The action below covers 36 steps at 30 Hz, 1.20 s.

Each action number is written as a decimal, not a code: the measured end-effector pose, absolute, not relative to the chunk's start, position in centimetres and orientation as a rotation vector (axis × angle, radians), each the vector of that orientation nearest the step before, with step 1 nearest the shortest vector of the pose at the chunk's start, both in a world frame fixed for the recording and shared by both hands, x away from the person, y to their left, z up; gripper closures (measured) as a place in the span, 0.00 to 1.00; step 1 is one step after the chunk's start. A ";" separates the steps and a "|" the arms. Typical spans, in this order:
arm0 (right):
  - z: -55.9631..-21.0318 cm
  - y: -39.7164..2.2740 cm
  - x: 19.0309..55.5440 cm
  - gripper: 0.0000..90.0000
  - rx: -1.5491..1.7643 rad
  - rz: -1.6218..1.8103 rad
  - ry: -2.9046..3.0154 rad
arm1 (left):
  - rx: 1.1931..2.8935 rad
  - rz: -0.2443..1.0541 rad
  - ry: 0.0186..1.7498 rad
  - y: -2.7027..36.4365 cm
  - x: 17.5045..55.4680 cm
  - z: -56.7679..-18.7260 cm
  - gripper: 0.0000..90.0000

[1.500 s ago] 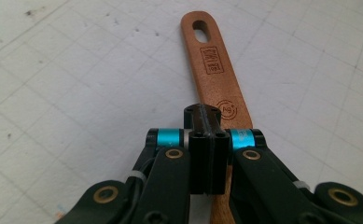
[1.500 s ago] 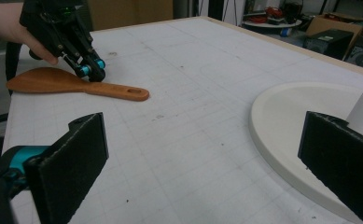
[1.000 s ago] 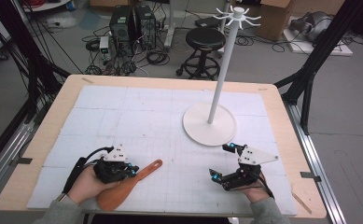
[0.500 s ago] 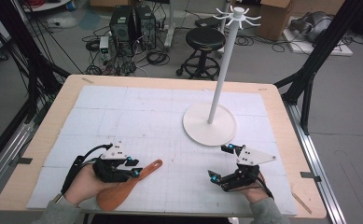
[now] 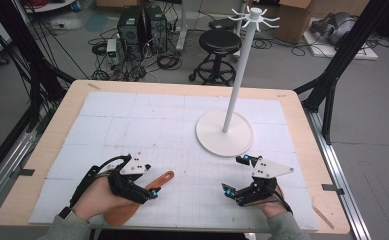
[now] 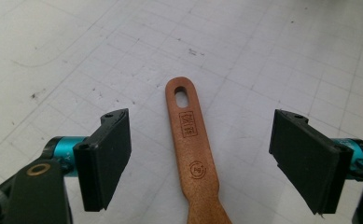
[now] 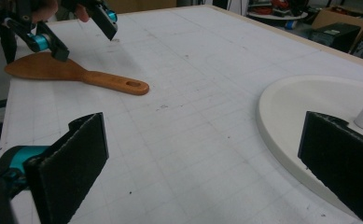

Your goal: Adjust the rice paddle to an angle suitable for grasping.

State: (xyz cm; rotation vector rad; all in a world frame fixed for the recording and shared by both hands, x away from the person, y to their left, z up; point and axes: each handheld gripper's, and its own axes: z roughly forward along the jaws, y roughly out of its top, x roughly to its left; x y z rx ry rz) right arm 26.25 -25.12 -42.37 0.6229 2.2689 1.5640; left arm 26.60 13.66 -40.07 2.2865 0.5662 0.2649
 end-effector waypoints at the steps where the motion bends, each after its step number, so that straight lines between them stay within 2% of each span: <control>1: -42.4 -25.1 26.2 0.00 0.617 1.559 2.273 | 2.296 0.247 0.558 13.5 26.7 -40.0 0.24; 12: -42.3 -25.1 26.2 0.00 0.604 1.557 2.262 | 2.444 0.182 0.643 12.3 28.4 -40.9 0.29; 24: -42.3 -25.1 26.2 0.00 0.605 1.554 2.259 | 2.493 0.157 0.704 12.5 28.8 -42.0 0.45; 36: -42.3 -25.1 26.2 0.00 0.606 1.555 2.265 | 2.515 0.175 0.702 12.3 28.3 -42.0 0.56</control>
